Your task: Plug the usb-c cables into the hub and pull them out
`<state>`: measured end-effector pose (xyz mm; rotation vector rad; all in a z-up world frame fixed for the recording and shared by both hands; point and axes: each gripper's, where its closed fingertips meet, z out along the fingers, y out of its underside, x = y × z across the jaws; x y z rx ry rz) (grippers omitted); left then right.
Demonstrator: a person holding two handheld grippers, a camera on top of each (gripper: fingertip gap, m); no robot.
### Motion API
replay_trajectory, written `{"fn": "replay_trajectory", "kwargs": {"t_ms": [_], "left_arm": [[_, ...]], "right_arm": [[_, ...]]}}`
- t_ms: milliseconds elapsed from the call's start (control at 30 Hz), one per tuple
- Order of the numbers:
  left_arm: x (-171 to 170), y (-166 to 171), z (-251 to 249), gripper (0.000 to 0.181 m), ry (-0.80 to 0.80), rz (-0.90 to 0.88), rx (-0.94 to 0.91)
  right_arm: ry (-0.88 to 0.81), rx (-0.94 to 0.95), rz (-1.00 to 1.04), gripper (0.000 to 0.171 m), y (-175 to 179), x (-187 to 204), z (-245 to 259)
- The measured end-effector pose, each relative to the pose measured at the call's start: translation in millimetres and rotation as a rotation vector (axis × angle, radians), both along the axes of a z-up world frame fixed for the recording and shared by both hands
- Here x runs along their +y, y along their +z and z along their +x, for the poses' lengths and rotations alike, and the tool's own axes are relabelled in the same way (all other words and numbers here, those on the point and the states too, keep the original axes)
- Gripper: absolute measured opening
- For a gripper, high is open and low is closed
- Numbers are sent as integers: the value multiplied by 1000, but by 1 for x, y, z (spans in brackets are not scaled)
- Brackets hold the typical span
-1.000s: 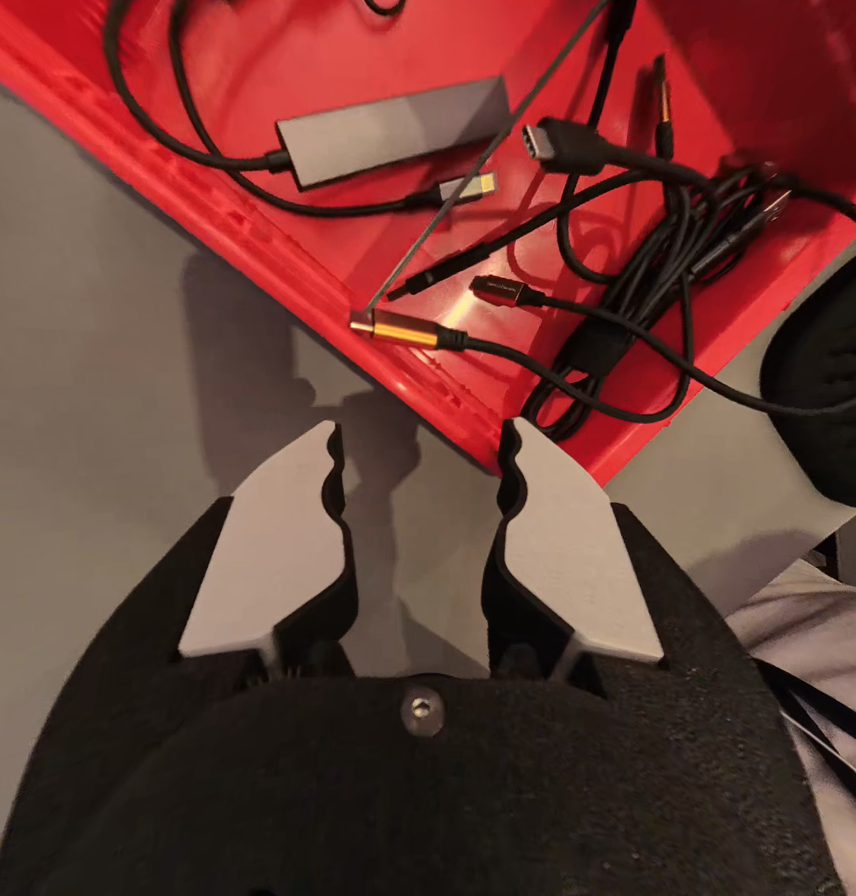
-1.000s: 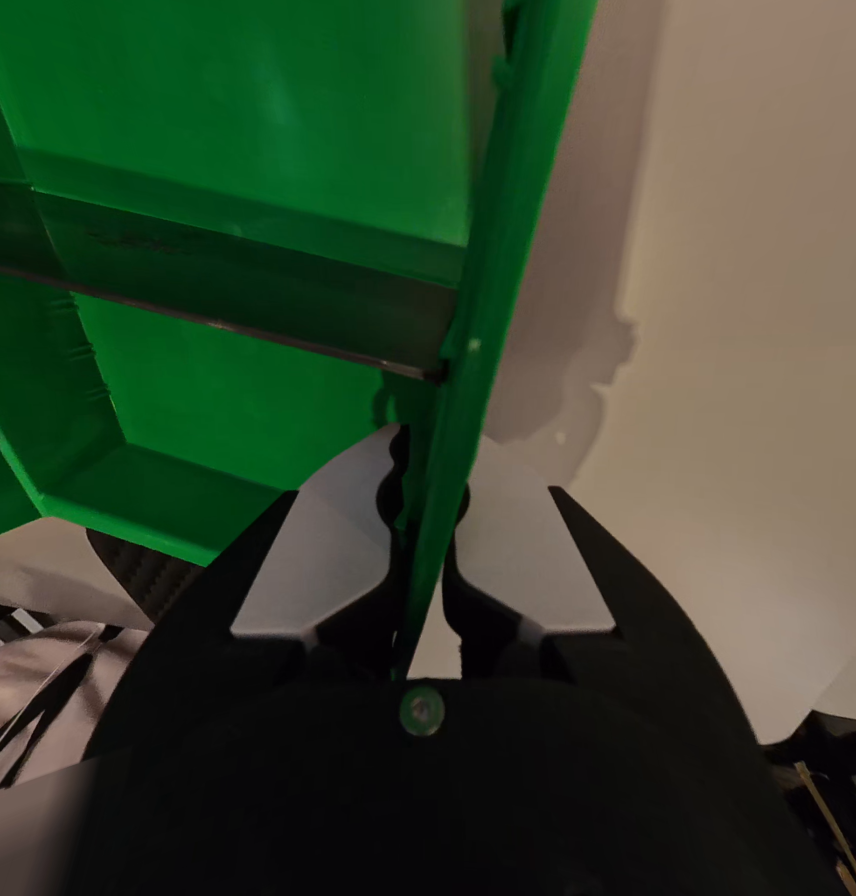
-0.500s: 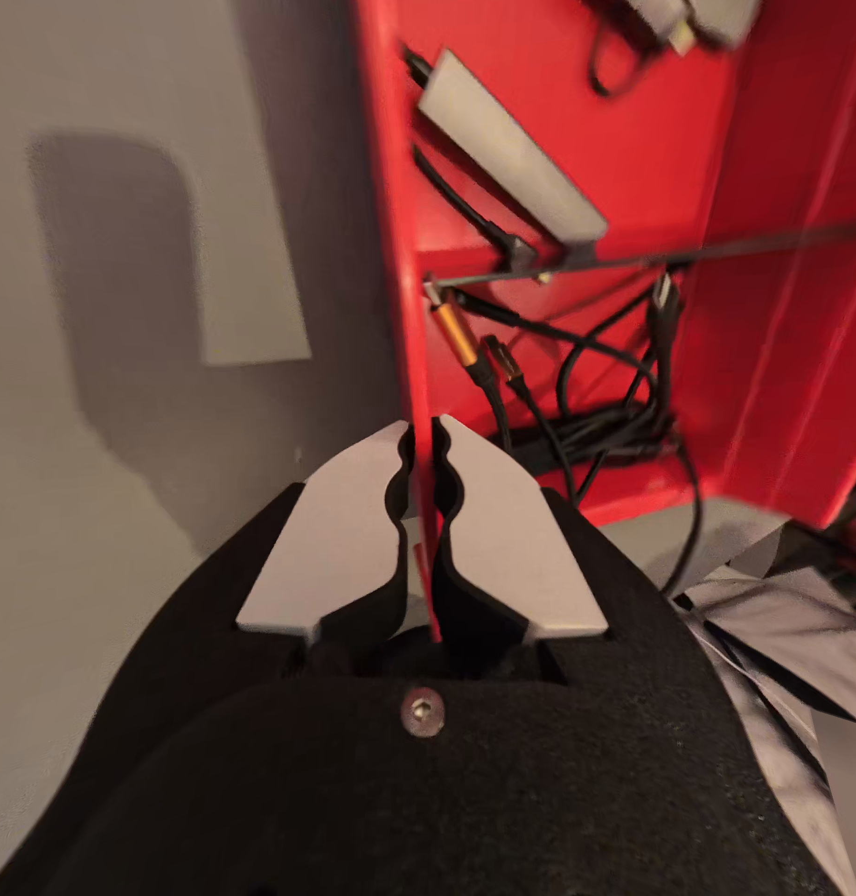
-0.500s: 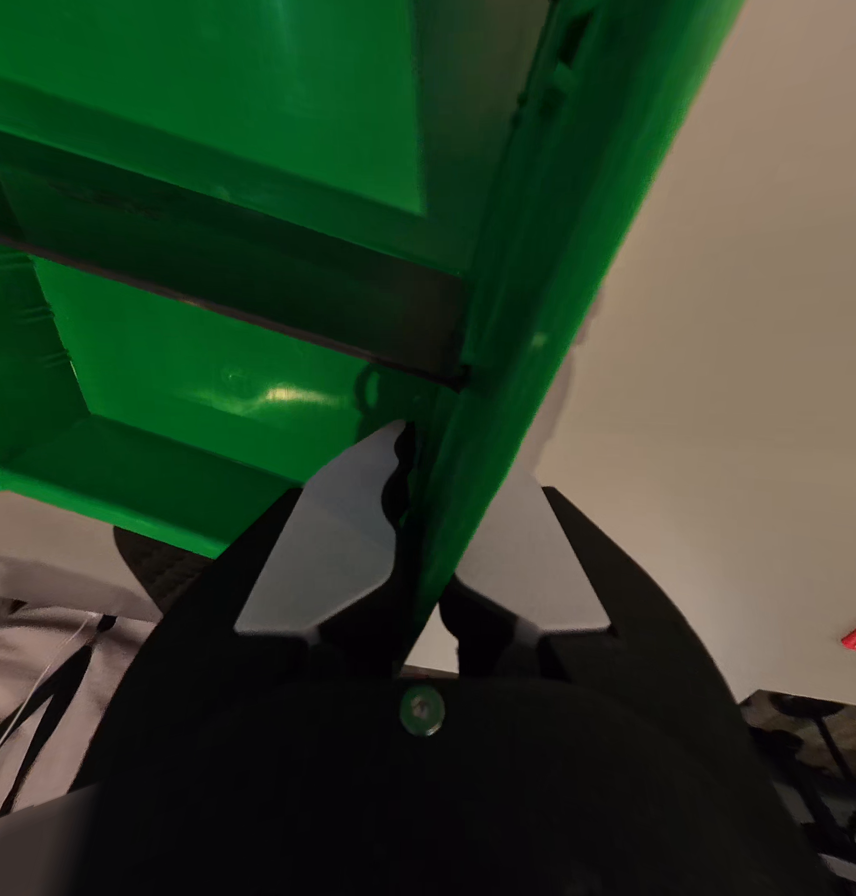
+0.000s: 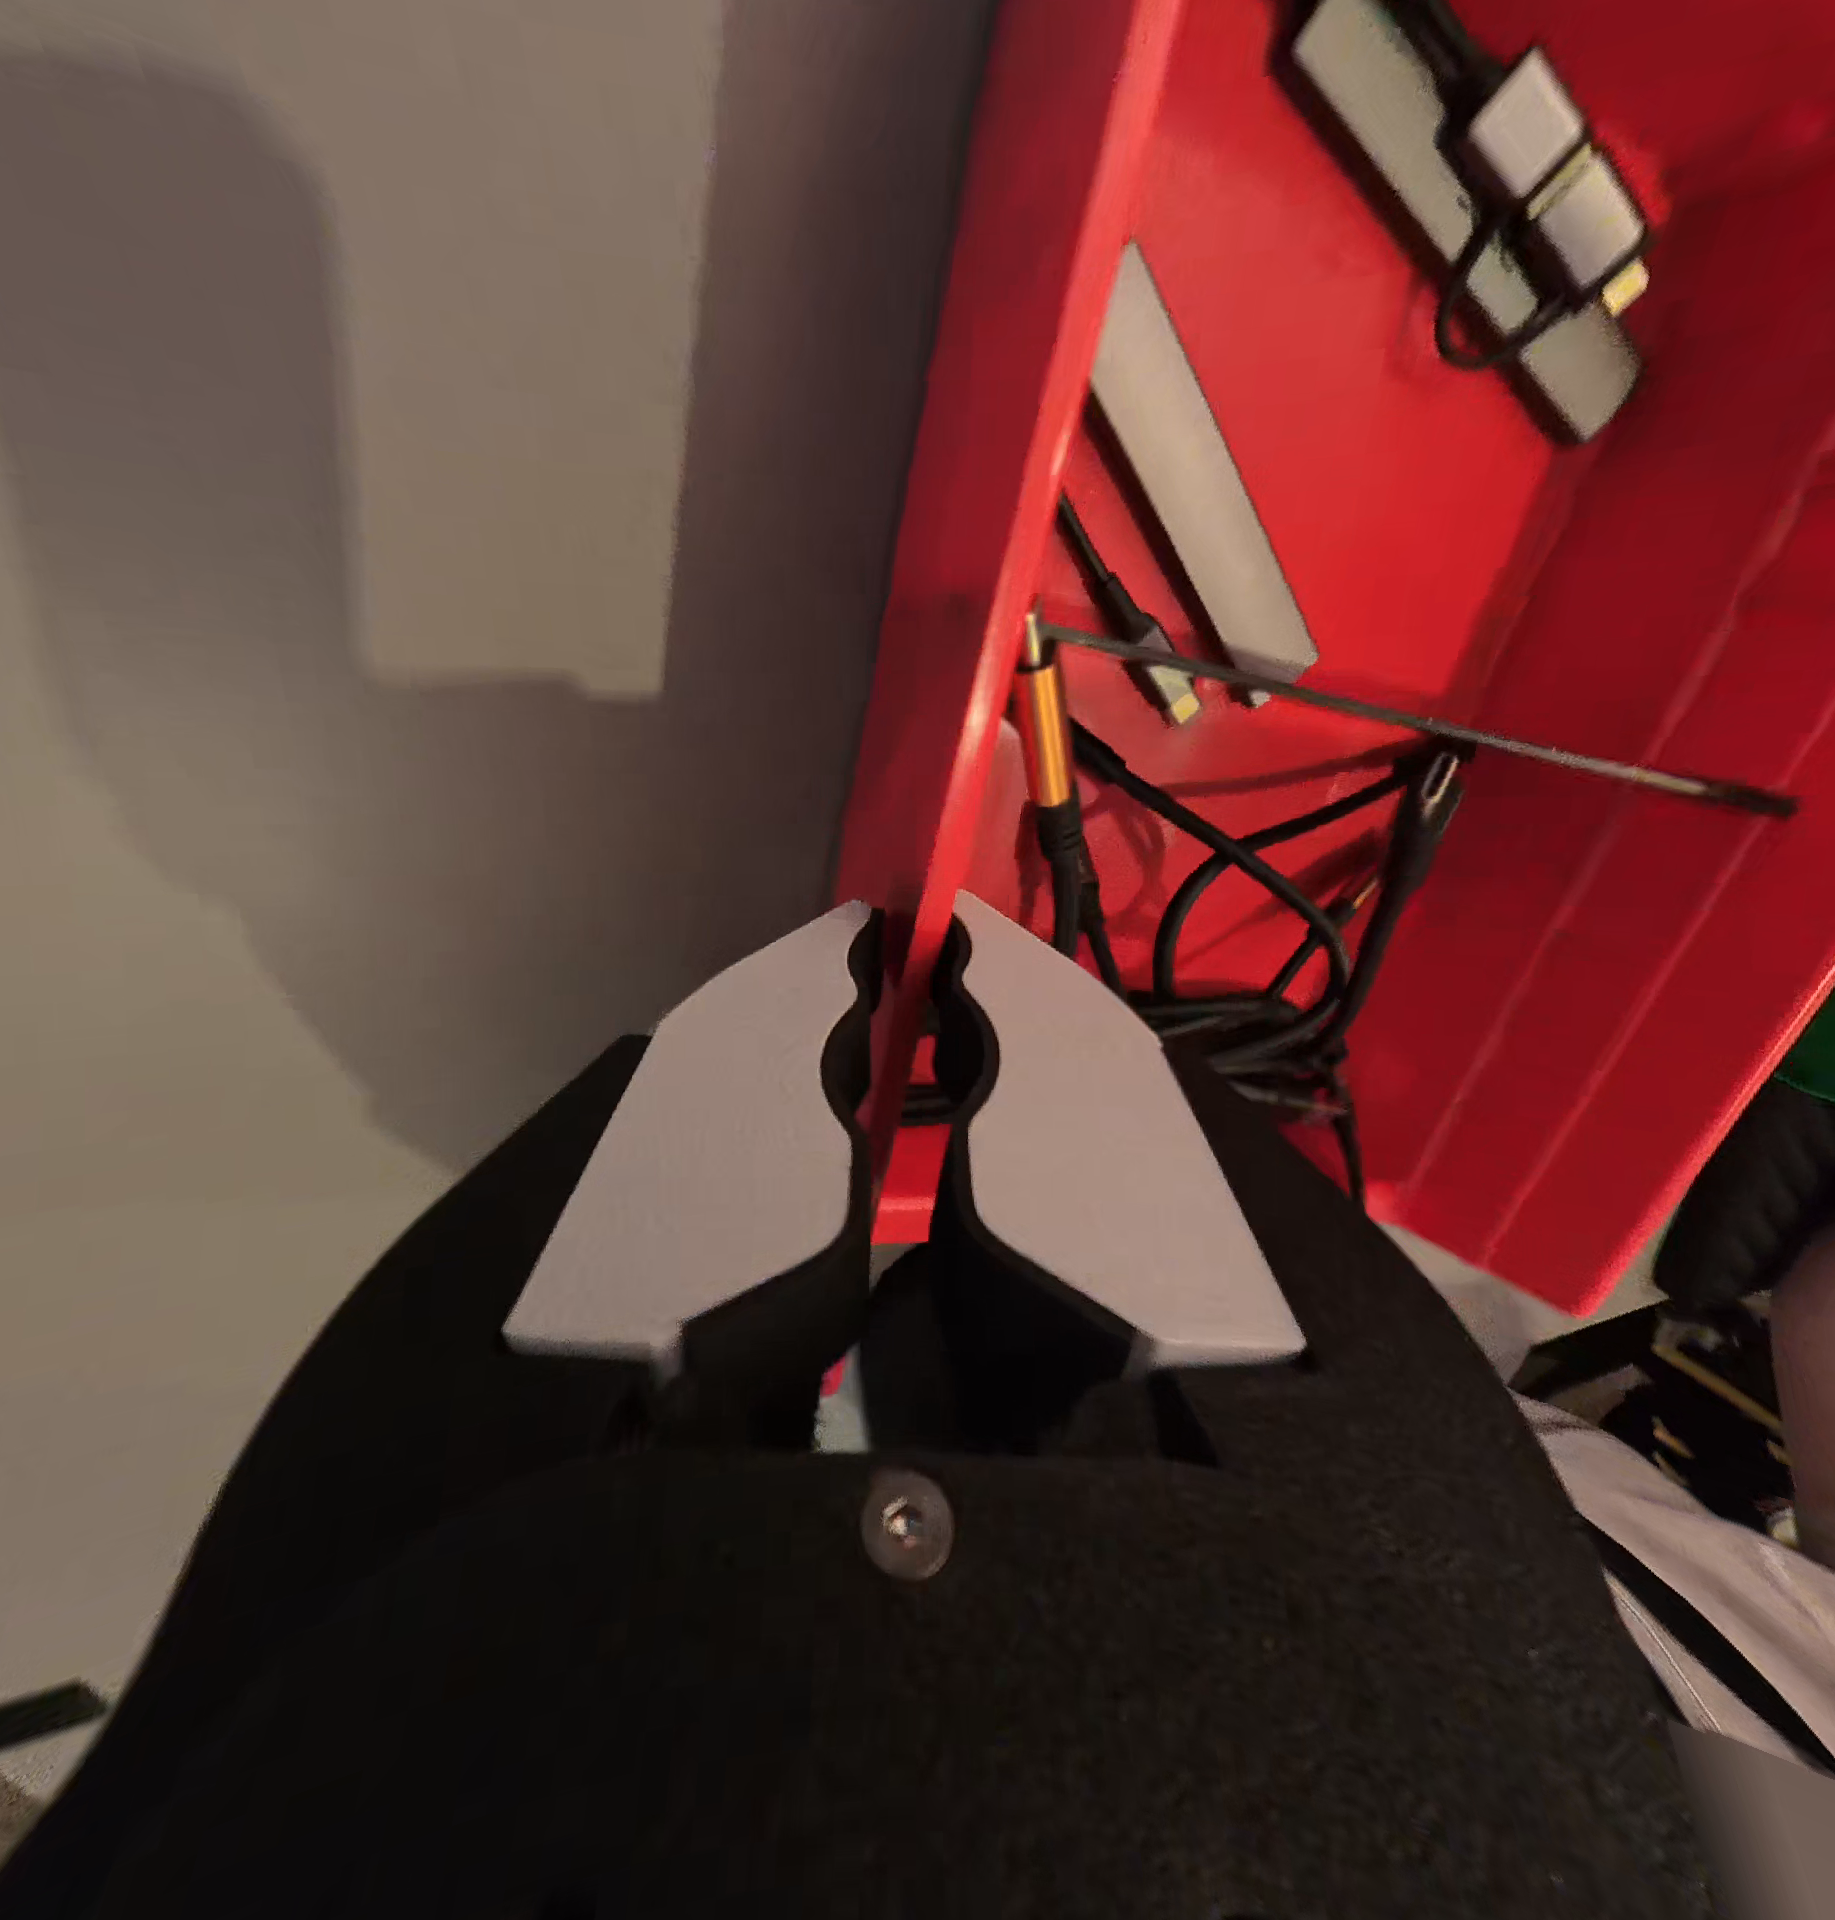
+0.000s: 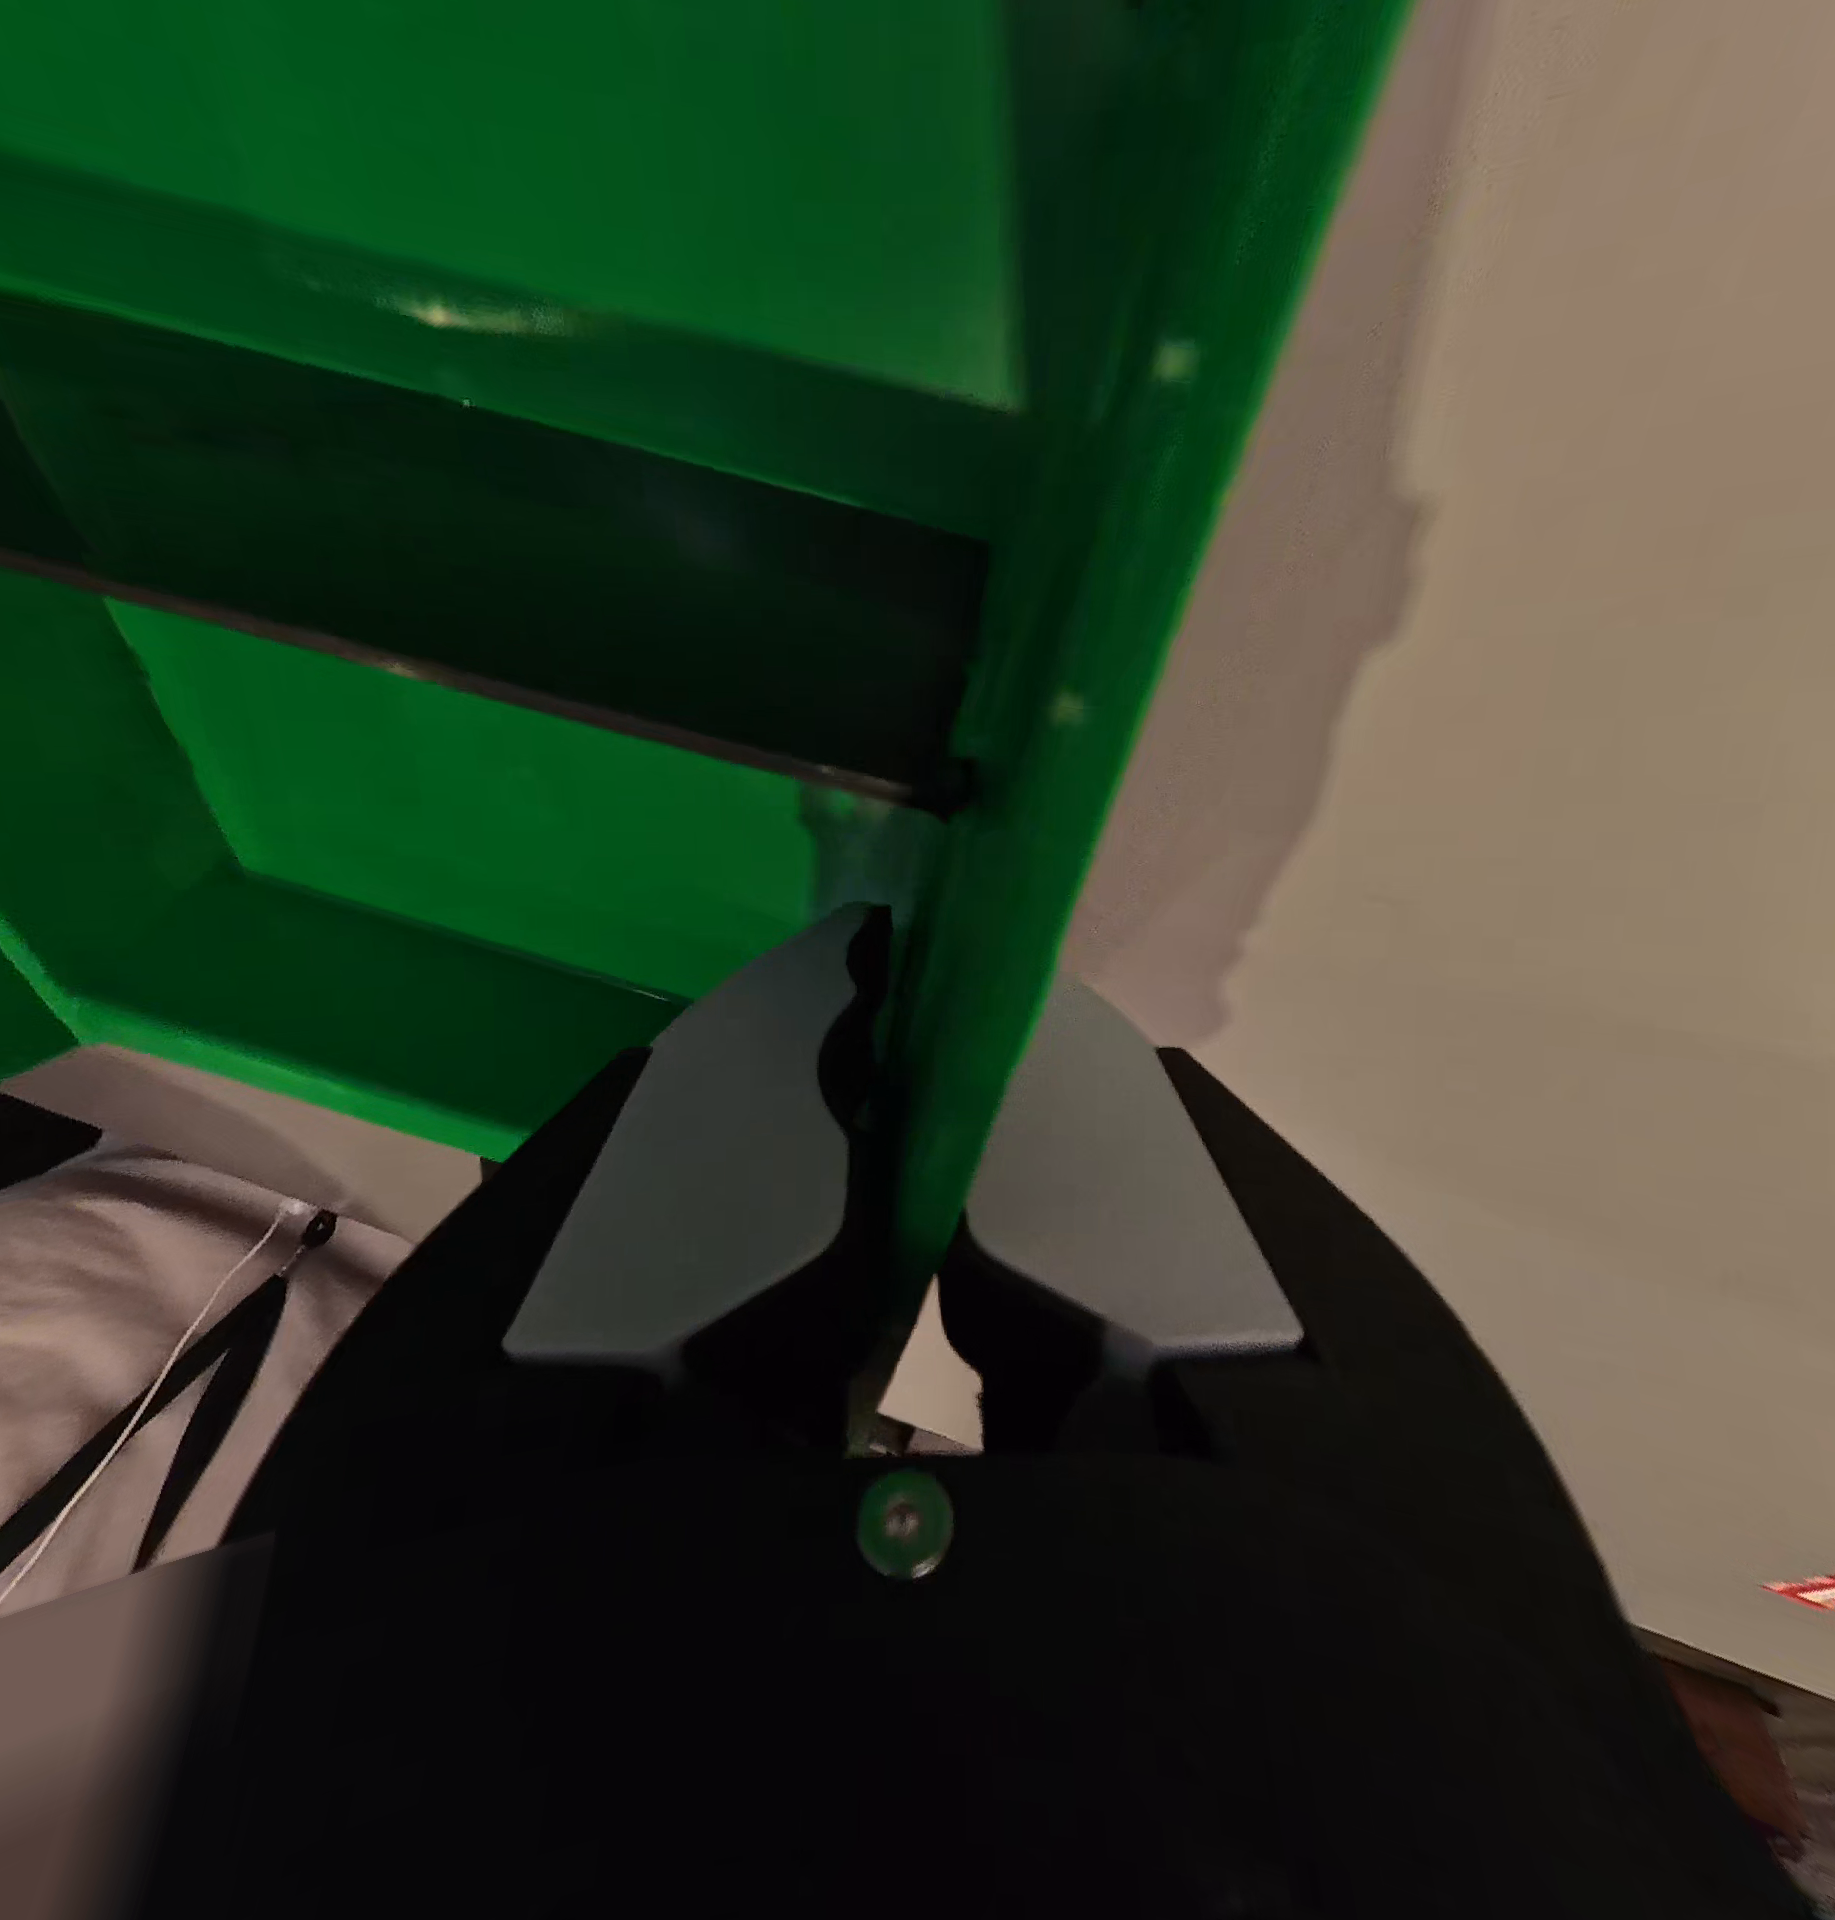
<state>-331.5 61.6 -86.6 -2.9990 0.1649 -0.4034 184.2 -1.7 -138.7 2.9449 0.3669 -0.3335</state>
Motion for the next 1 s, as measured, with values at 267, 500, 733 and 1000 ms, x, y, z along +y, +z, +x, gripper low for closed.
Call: {"fn": "replay_trajectory", "kwargs": {"t_ms": [267, 500, 733, 1000], "left_arm": [[-20, 0, -42, 5, 41, 14, -21], [-26, 1, -53, 6, -4, 53, -36], [-38, 1, -87, 5, 97, 57, -16], [-42, 1, -88, 5, 92, 37, 4]], "right_arm": [[-127, -13, -10, 8, -1, -15, 53], [-283, -18, -28, 9, -1, -37, 97], [-305, -72, -20, 5, -1, -35, 106], [-262, -43, 1, 5, -1, -27, 98]]}}
